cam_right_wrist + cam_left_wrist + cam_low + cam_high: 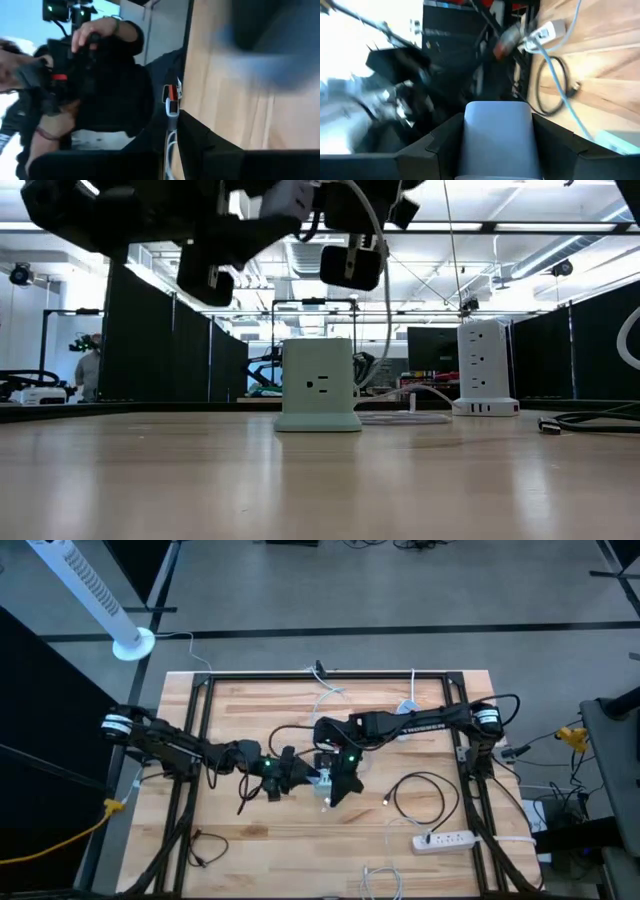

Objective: Insert USB
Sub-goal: Insert the blue charger cable into the white charger adapter

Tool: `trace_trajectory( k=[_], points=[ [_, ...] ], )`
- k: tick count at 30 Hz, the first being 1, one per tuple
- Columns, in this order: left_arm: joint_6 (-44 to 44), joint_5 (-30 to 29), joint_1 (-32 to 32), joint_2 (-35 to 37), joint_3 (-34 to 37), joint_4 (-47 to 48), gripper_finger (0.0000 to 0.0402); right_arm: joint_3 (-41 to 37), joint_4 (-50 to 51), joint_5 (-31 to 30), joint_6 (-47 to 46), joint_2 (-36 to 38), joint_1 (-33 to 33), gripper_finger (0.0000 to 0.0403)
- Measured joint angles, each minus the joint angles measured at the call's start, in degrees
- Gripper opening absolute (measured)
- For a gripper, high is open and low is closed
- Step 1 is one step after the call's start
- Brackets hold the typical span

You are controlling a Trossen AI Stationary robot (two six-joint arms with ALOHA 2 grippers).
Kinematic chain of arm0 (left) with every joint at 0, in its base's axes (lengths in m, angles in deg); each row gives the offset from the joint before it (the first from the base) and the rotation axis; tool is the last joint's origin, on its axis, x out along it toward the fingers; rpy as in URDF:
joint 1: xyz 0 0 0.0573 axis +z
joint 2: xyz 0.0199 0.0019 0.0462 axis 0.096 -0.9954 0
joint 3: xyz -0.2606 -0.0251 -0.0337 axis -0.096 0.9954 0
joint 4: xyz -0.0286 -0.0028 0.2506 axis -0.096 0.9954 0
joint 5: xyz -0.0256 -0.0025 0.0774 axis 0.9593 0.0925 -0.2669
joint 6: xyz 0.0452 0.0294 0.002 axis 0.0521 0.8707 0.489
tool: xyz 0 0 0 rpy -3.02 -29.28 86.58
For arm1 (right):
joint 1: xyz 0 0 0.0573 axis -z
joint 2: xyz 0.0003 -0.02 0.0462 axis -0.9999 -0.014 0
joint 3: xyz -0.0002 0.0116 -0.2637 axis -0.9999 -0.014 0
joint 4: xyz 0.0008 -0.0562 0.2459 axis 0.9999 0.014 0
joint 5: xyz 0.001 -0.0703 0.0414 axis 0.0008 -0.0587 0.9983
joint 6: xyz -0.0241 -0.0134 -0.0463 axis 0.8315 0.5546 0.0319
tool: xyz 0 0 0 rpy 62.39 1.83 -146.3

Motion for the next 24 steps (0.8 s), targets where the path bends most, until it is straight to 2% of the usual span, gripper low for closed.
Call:
trace_trajectory(
  k=[3, 6, 11, 14, 24],
  points=[
    [4.10, -0.28, -1.64, 0.02, -0.39, 0.72, 0.0194, -0.02, -2.53, 3.54, -5.72, -0.97, 0.73, 0.0015],
    [7.83, -1.27, -2.93, 0.02, -0.39, 1.03, 0.0194, -0.03, -4.95, 4.55, -10.32, -1.14, 1.46, 0.0015],
    [13.33, -11.44, -4.36, 0.02, -0.37, 0.99, 0.0194, -0.04, -10.40, 4.94, -18.11, -1.44, 2.75, 0.0015],
    [14.89, -12.90, -4.36, 0.02, -0.32, 0.80, 0.0194, -0.04, -12.79, 5.89, -21.42, -2.00, 3.36, 0.0015],
    [15.10, -13.35, -4.58, 1.20, -0.30, 0.18, 0.0194, -0.04, -13.21, 11.42, -19.91, -2.56, 4.93, 0.0014]
  ],
)
